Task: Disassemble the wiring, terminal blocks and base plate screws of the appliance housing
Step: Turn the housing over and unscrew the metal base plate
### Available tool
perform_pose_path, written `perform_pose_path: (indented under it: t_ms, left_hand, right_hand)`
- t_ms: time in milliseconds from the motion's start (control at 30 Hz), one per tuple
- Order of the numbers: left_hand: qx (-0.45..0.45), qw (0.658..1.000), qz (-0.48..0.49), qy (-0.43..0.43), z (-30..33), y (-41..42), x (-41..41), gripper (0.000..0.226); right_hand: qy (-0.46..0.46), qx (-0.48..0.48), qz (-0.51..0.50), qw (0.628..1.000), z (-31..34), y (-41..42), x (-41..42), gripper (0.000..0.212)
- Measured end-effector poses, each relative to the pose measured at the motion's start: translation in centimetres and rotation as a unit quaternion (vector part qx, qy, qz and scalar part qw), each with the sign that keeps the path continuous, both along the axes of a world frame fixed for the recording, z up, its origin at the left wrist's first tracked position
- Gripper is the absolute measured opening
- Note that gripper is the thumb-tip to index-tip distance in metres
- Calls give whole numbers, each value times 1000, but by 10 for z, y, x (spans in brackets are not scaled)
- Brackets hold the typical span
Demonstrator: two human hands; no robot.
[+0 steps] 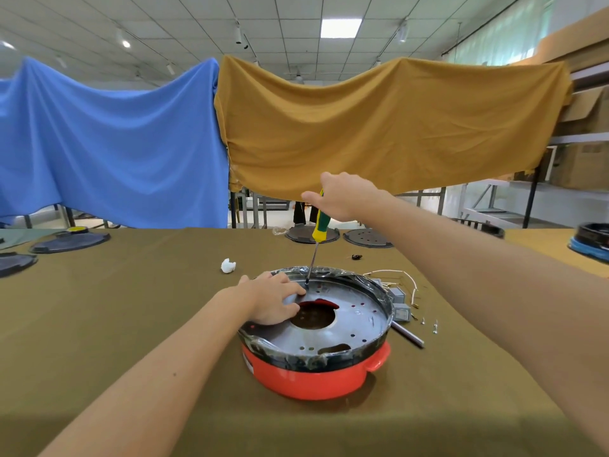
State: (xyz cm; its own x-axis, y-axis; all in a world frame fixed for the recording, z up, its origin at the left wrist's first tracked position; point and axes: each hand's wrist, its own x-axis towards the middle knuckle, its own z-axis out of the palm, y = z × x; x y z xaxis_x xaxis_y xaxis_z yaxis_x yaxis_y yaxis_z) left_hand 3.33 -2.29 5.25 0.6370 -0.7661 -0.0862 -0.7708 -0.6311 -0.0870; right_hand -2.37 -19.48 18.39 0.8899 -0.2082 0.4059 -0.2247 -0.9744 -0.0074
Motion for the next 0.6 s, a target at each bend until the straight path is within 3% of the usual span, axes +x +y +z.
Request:
perform_pose_path:
  t_ms: [100,267,433,533,600]
  left_hand:
    - [-6,1000,-3,-2,-4,1,1,48]
    - [-10,1000,-7,0,-6,1,3,48]
    - [-14,1000,-9,5,-4,2,2,48]
    - [-14,1000,-10,6,-3,2,1,47]
    - [-18,1000,-11,5,-3,2,1,47]
  right_hand:
    - [13,-84,-36,996,7,8,8,42]
    - [81,28,51,995,17,14,18,29]
    - [153,43,136,978,33,18,14,9]
    - [141,58,148,977,33,24,10,27]
    - [142,64,128,980,31,25,8,24]
